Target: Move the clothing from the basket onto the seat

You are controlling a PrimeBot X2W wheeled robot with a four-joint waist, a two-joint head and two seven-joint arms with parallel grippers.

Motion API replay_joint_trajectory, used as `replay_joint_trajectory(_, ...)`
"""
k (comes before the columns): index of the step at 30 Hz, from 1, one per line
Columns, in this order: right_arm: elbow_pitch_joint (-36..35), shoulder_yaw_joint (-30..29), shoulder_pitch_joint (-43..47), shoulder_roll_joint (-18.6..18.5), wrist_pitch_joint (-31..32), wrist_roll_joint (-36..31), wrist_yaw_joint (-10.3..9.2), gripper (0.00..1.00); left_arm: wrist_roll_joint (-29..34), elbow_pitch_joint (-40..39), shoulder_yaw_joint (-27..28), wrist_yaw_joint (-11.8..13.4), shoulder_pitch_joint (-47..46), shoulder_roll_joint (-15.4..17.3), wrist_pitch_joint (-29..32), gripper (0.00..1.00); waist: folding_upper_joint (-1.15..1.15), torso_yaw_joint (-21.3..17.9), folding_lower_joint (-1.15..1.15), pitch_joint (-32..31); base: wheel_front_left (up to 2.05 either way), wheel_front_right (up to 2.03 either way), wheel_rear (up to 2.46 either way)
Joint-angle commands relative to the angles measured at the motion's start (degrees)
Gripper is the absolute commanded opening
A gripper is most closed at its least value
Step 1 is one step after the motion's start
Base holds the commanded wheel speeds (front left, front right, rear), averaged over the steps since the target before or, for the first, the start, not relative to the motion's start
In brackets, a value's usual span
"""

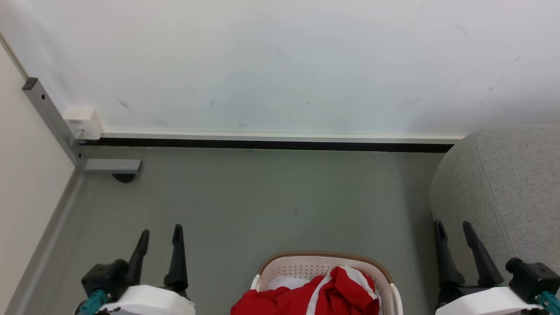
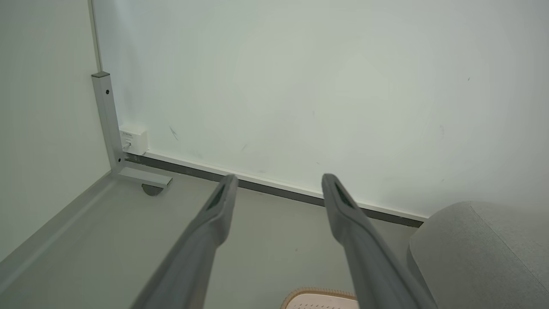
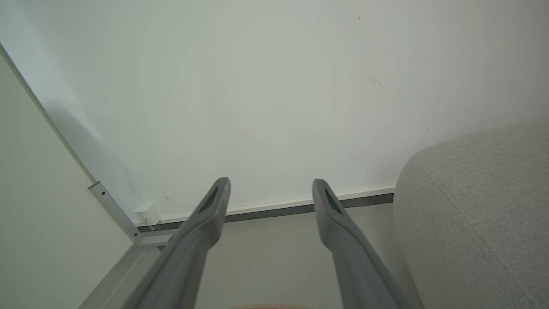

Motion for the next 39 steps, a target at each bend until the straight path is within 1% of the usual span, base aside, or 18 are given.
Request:
replay_joint_trajectory(1,-0.06,0.09,-1.29,-0.59,-0.40,-1.30,-0.08,1.00,1.64,-0.39,-0.10,0.24,-0.85,0.65,-0.59,1.00,0.00,0.01,0.00,-0.02,0.00,0.00,0.00)
replay_joint_trajectory(14,2.62,1.19,-1.68,-0.62,-2.09,-6.10,-0.09,1.00,7.35,-0.58,-0.80,0.49,-0.64,0.48,-2.25,1.00,0.00,-0.04,0.00,-0.15,0.00,0.00,0.00)
replay_joint_trajectory(39,2.35,3.50,-1.68,-0.66,-4.72,-15.75,-0.11,1.00,18.73,-0.42,-0.89,0.66,-0.22,-0.47,-4.86,1.00,0.00,-0.26,0.00,-0.07,0.00,0.00,0.00)
